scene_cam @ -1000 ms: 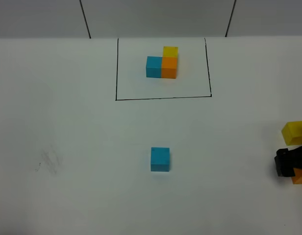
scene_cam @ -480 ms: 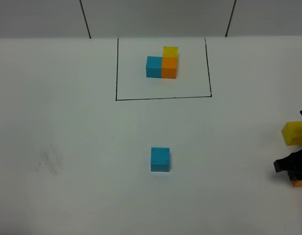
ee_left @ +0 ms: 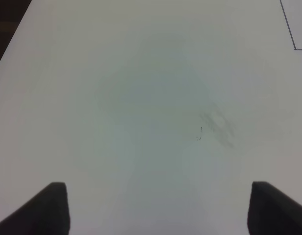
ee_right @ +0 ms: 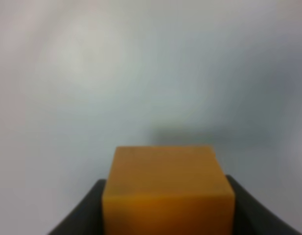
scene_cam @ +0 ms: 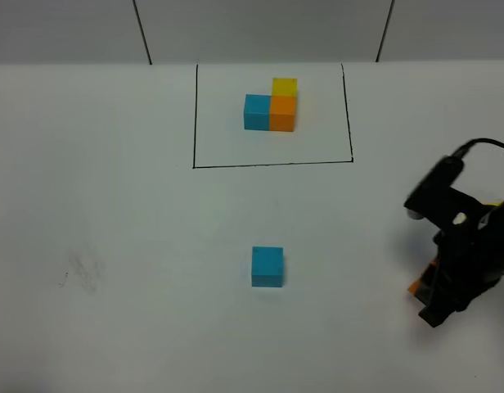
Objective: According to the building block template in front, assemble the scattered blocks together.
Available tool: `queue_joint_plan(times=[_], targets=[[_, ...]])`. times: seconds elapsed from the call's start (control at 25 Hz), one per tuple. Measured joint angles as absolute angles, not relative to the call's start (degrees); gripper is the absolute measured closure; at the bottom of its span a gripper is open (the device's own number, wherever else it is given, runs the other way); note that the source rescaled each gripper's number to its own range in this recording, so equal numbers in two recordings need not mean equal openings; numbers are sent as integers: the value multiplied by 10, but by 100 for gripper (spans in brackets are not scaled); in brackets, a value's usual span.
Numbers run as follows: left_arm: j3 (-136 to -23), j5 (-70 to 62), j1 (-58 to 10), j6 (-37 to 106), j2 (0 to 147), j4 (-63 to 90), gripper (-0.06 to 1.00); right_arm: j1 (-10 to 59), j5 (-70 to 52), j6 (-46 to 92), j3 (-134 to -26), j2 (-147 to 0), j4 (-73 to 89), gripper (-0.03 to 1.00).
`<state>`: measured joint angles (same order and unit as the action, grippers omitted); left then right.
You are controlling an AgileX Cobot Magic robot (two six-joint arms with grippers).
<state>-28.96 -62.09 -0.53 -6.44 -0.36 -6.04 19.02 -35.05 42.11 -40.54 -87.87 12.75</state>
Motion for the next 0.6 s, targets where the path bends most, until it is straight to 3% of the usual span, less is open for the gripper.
queue_joint_plan(times=[0.6], targets=[[-290, -621, -5, -64, -4, -60, 27, 316, -473, 531, -680, -1092, 53, 75]])
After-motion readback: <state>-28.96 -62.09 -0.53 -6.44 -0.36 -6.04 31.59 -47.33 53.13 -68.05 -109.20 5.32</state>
